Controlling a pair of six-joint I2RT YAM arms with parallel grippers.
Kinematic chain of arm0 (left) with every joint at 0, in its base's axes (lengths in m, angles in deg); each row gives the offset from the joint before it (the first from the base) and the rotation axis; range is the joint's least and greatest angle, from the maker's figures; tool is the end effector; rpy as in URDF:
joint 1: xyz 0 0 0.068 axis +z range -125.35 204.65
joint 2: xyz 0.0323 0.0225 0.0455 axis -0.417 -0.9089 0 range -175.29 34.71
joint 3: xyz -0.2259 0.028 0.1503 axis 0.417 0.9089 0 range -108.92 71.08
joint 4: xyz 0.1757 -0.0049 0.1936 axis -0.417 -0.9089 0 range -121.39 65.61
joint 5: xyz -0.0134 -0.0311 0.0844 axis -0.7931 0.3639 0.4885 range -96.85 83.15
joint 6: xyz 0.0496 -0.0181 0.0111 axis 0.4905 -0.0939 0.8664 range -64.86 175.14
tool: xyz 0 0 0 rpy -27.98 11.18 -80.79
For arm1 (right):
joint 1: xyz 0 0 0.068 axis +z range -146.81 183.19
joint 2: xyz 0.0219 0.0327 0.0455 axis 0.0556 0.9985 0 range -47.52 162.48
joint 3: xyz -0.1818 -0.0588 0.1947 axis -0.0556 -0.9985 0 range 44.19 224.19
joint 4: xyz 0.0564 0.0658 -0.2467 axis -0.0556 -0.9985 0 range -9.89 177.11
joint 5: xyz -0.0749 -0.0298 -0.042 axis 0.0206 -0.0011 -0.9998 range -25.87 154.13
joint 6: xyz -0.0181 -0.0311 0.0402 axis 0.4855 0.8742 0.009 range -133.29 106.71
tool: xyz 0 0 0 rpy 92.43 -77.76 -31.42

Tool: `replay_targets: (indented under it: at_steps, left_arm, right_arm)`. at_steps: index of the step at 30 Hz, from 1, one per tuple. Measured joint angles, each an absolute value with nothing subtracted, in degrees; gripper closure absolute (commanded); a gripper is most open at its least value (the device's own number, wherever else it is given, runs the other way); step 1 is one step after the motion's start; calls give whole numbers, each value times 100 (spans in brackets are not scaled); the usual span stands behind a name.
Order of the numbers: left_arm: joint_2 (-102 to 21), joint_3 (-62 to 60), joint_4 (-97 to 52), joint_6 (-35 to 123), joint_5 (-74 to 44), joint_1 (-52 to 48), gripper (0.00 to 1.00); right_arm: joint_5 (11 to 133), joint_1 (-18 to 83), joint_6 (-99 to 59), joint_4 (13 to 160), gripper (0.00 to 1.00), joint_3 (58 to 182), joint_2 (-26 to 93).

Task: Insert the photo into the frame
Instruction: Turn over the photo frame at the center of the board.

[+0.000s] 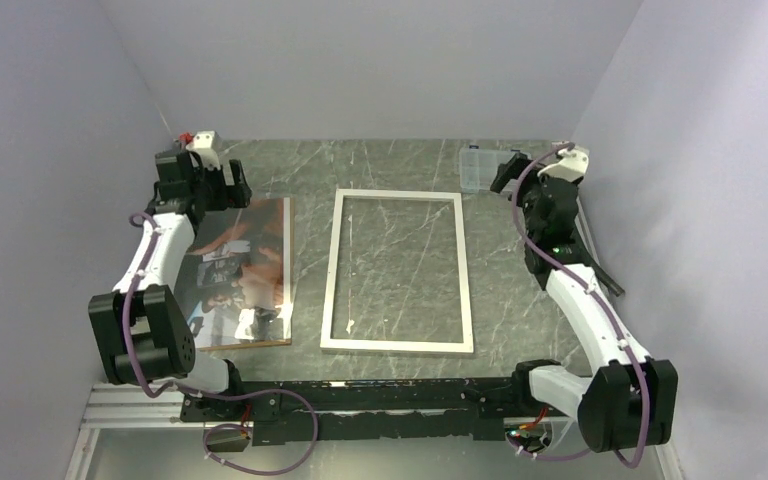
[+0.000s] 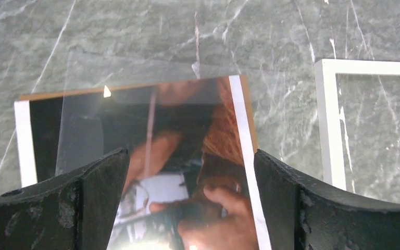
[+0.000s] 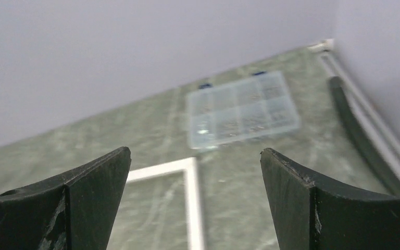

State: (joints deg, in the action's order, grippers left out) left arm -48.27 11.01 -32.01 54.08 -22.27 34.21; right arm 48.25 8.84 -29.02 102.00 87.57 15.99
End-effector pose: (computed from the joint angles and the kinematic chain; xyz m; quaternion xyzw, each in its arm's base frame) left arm 0.3271 0.0456 0.2803 -0.0134 0.8629 -0.0797 0.4988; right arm 0.2605 0.0159 0.3118 0.1570 0.7206 0.0235 0.6749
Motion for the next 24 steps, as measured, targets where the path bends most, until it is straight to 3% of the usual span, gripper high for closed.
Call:
replay_targets:
  at_steps: [5,12,24]
  left_arm:
    - [-4923,86,-4840,5513,-2144,3436,5]
    - [-5063,-213,-6055,5618,-2139,3491,5]
    - [-5063,-287,-6733,5699,-2194,3635,5]
  right_arm:
    - [6172,776,-3916,9877,0,9004,1428]
    - [7929,835,-4968,9868,0,8584,1791]
    - [5794,3885,-4224,7153,0,12149,4366]
